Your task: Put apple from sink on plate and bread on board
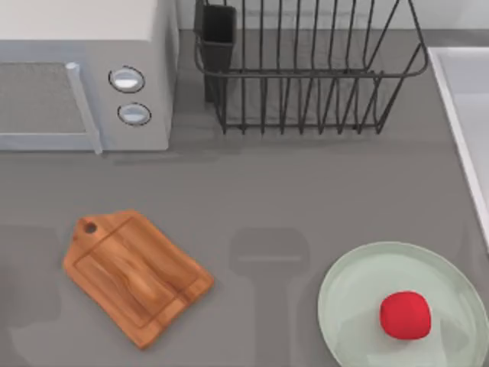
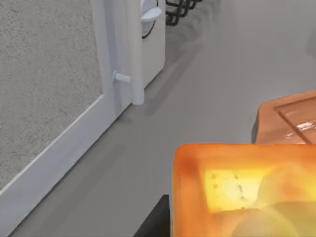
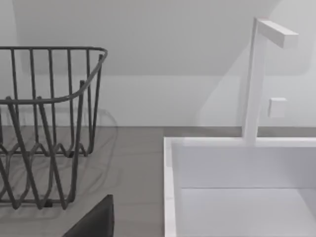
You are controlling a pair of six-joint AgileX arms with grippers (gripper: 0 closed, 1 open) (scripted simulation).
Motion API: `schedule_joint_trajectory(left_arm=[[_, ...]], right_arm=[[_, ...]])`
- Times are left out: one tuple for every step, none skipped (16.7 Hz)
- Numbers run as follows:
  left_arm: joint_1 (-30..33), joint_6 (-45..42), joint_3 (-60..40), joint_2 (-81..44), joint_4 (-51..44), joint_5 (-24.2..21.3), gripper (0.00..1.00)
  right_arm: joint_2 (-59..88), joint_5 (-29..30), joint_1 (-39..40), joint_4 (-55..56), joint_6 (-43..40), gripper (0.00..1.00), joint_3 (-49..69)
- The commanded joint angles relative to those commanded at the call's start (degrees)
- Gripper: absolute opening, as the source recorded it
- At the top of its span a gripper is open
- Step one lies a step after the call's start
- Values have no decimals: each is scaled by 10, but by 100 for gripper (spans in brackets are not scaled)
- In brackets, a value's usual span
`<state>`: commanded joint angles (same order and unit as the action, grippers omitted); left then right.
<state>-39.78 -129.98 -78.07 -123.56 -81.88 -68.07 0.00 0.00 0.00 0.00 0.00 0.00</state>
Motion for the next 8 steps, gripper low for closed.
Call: schedule_joint_trajectory(left_arm=[[0,0,0,0,0,0,0],[5,4,3,3,0,3,0],[15,12,10,8,2,10,0],[31,25,21,16,8,22,0],[54,44,38,26,20,40,0],[82,67,58,38,37,61,0],[114,95,81,52,58,87,0],[153,129,101,68,86,119,0]], right_arm=[[0,0,0,0,0,100,0],[0,0,0,0,0,100,0],[0,0,0,0,0,100,0],[0,0,0,0,0,100,0],[0,0,0,0,0,100,0],[0,0,0,0,0,100,0],[0,0,0,0,0,100,0],[0,0,0,0,0,100,0]])
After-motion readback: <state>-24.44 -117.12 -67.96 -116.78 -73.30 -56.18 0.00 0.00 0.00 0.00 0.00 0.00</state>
